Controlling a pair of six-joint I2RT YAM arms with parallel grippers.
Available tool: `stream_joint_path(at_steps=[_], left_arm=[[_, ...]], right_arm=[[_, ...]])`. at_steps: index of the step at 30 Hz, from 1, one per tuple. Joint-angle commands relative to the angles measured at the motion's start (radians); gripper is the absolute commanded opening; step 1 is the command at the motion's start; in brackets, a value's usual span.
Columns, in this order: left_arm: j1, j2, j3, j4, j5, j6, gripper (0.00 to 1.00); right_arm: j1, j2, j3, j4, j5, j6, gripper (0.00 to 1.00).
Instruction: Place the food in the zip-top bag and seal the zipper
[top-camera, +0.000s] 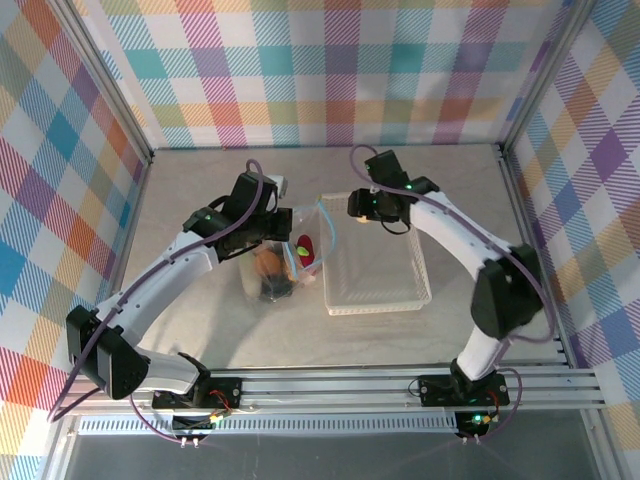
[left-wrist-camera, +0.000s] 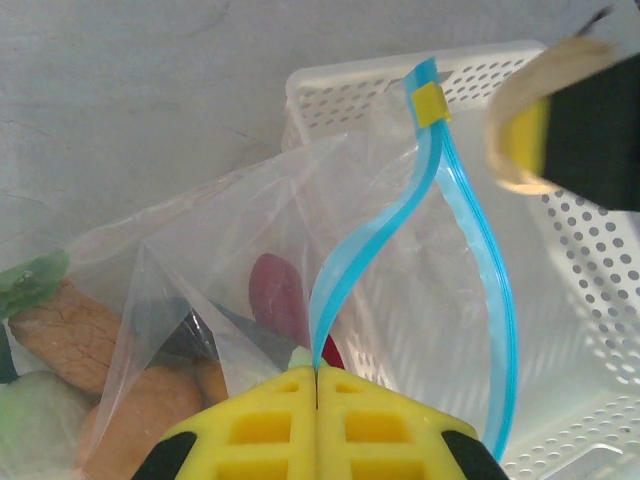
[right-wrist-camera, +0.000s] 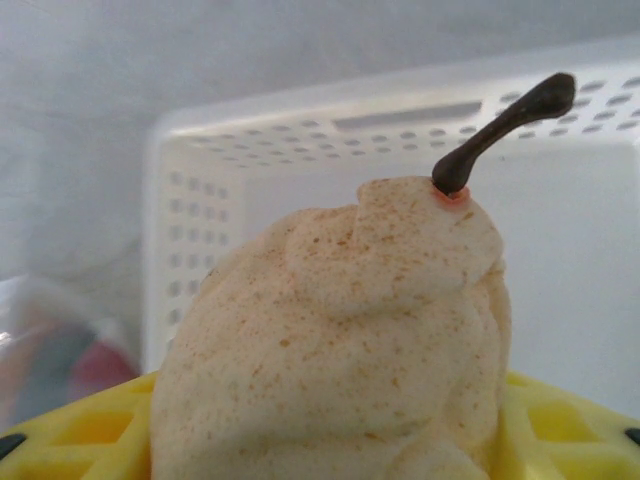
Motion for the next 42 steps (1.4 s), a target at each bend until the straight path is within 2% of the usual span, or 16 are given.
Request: stream_joint_path(at_steps=[1,5,9,14,23,30,33,37,42], left_arm=[[0.009,0.016,0.013,0.020,0.027,-0.009,0.00],[0.008,0.032,0.028,0.021,0.037,-0.014,0.00],[0.008,0.036,0.037,0.019,0.042,-0.018,0.00],[0.008,0.028,0.046,0.012,0.042,-0.020,0.00],[0.008,-0.002,0.047,0.000,0.034,-0.020,0.00],[0.007,-0.008,0.048,0.002,0.037,-0.021,0.00],[0.007,-0.008,0.047,0.003,0.037,-0.021,0.00],[0.008,-0.008,0.047,0.002,0.038,-0.021,0.00],[0.008,-0.005,0.050,-0.003,0.036,-0.020,0.00]], right_arm=[[0.029,-0.140,-0.044,0.019,-0.096,-0.068,0.54],[0.094,-0.220,-0.061,0.026,-0.199,-0.089,0.54],[0.191,-0.246,-0.075,0.058,-0.211,-0.090,0.55],[0.262,-0.182,-0.056,0.068,-0.199,-0.088,0.56],[0.285,-0.055,-0.025,0.058,-0.170,-0.063,0.59],[0.284,0.005,-0.002,0.043,-0.171,-0.060,0.67],[0.285,0.018,0.004,0.038,-0.168,-0.062,0.68],[0.285,0.032,0.022,0.019,-0.168,-0.063,0.76],[0.285,-0.005,0.023,0.015,-0.164,-0.077,0.80]])
